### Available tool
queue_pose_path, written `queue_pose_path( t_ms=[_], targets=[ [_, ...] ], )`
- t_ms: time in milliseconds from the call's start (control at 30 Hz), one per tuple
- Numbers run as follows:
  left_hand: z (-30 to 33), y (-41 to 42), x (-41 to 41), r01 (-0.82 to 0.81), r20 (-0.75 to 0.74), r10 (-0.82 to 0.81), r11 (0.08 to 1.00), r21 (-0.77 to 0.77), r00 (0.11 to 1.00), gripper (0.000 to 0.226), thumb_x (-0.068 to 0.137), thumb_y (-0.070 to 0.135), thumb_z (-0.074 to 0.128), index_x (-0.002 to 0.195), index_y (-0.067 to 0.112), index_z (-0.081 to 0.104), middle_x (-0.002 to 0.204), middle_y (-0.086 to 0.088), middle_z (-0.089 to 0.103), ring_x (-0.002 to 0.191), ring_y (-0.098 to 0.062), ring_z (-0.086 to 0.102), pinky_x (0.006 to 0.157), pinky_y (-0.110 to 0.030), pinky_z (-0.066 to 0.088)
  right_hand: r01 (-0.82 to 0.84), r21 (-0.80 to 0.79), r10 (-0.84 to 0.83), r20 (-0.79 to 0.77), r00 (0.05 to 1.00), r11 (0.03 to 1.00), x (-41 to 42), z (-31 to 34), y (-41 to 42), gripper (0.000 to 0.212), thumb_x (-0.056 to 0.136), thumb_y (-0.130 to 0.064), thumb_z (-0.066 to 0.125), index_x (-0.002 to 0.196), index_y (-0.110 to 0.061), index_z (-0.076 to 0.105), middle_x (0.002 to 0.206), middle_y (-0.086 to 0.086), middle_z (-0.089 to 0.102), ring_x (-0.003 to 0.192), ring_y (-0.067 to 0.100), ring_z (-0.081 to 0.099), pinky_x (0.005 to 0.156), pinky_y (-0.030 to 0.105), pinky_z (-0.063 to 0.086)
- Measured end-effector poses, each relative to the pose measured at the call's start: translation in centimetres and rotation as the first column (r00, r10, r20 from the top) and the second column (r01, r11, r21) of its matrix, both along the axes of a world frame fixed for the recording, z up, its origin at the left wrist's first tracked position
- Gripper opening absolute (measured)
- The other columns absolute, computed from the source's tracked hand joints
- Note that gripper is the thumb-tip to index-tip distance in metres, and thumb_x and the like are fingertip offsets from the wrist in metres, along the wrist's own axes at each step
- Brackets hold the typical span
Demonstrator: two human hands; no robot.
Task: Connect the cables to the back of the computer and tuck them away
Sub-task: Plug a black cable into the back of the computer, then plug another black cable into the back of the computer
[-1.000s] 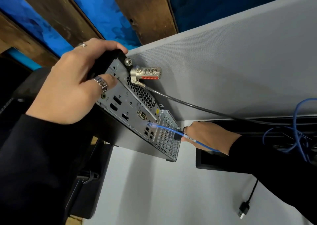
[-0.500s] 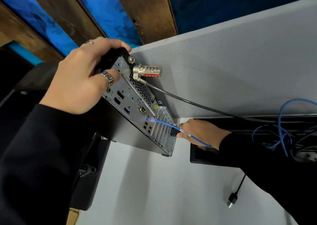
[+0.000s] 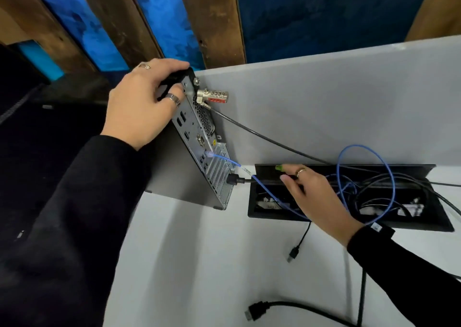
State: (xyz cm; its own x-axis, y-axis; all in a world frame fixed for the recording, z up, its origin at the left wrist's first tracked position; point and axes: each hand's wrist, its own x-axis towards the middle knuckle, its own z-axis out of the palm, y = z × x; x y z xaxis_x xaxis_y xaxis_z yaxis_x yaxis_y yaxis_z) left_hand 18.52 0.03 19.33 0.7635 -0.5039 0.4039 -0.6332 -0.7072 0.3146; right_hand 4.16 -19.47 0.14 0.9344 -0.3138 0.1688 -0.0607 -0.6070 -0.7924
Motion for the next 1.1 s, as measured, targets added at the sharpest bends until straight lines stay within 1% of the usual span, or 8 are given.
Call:
queue_pose_path(
  t_ms=[100,233,333,533,667,833,967,1100],
  targets=[
    [-1.1,0.8,-2.4,0.058,0.114,-0.052,0.997,-0.049,0.992,0.042,0.085,0.019,0.046,0.126,0.018,0.055,0.131,-0.001,0.056,0.124,-0.019,0.046,0.105,-0.027,0.033,0.188,-0.188,-0.135,0.265,0.955,0.964,-5.5,-0.5,0.0,0.036,0.095,-0.031,0.039,0.106,-0.011,0.066,0.088,-0.006,0.063,0.082,0.006,0.054,0.076,0.013,0.041],
    [-3.3,2.0,-5.9,0.086,0.207,-0.050,0.982,-0.167,0.977,0.038,0.086,0.009,0.049,0.123,0.008,0.056,0.130,-0.004,0.053,0.126,-0.021,0.043,0.110,-0.024,0.027,-0.029,-0.543,0.068,0.051,0.996,0.839,-8.8,-4.6,0.5,0.028,0.080,-0.019,0.062,0.107,-0.016,0.065,0.095,-0.006,0.070,0.084,0.012,0.061,0.067,0.026,0.054],
    [-5.6,2.7,-9.4,0.089,0.202,-0.034,0.959,-0.269,0.979,0.033,0.087,0.006,0.048,0.118,0.004,0.059,0.126,-0.003,0.051,0.121,-0.017,0.044,0.107,-0.024,0.030,-0.209,-0.632,0.116,-0.186,0.976,0.746,-10.3,-7.9,0.1,0.075,0.046,0.001,0.081,0.114,-0.022,0.060,0.099,-0.008,0.069,0.085,0.014,0.066,0.063,0.024,0.054],
    [-11.2,2.5,-14.8,0.046,-0.093,-0.085,0.932,-0.359,0.992,0.030,0.086,0.020,0.042,0.112,0.026,0.057,0.116,0.018,0.053,0.113,0.008,0.045,0.094,-0.002,0.031,-0.160,-0.634,0.117,-0.110,0.987,0.757,-10.0,-8.9,0.1,0.065,0.044,0.005,0.078,0.104,-0.015,0.067,0.083,-0.001,0.068,0.078,0.018,0.066,0.065,0.024,0.055],
    [-15.2,2.0,-17.3,-0.081,-0.443,-0.082,0.939,-0.336,0.893,0.027,0.084,0.028,0.047,0.105,0.035,0.062,0.112,0.018,0.058,0.108,0.010,0.048,0.079,0.005,0.033,-0.081,-0.345,0.065,-0.058,0.996,0.935,-11.7,-8.2,1.7,0.050,0.074,-0.004,0.071,0.117,-0.022,0.055,0.095,-0.004,0.070,0.079,0.010,0.066,0.067,0.019,0.054],
    [-18.6,1.2,-19.8,-0.251,-0.836,-0.074,0.936,-0.246,0.544,0.027,0.091,0.011,0.053,0.102,0.035,0.060,0.100,0.007,0.065,0.092,-0.006,0.060,0.073,-0.010,0.044,0.059,0.136,-0.045,-0.104,0.994,0.989,-14.3,-3.5,4.4,0.026,0.089,-0.014,0.057,0.095,-0.039,0.056,0.073,-0.037,0.058,0.072,-0.010,0.057,0.064,0.000,0.039],
    [-18.4,1.1,-21.2,-0.308,-0.915,-0.235,0.889,-0.339,0.328,0.043,0.089,-0.012,0.046,0.103,0.024,0.065,0.074,0.004,0.068,0.058,-0.007,0.056,0.055,-0.017,0.043,0.148,0.513,-0.088,-0.139,0.986,0.845,-16.0,-2.0,5.9,0.033,0.082,0.002,0.063,0.082,-0.031,0.063,0.065,-0.010,0.063,0.046,0.009,0.055,0.050,0.019,0.048],
    [-17.5,0.6,-22.4,-0.340,-0.900,-0.339,0.841,-0.421,0.274,0.019,0.080,0.013,0.060,0.083,0.023,0.076,0.059,0.002,0.065,0.048,-0.007,0.050,0.050,-0.016,0.040,0.205,0.809,-0.040,-0.219,0.975,0.551,-17.2,-1.3,7.2,0.023,0.082,0.009,0.059,0.090,-0.012,0.061,0.069,0.006,0.066,0.046,0.020,0.055,0.039,0.029,0.046]
  ],
)
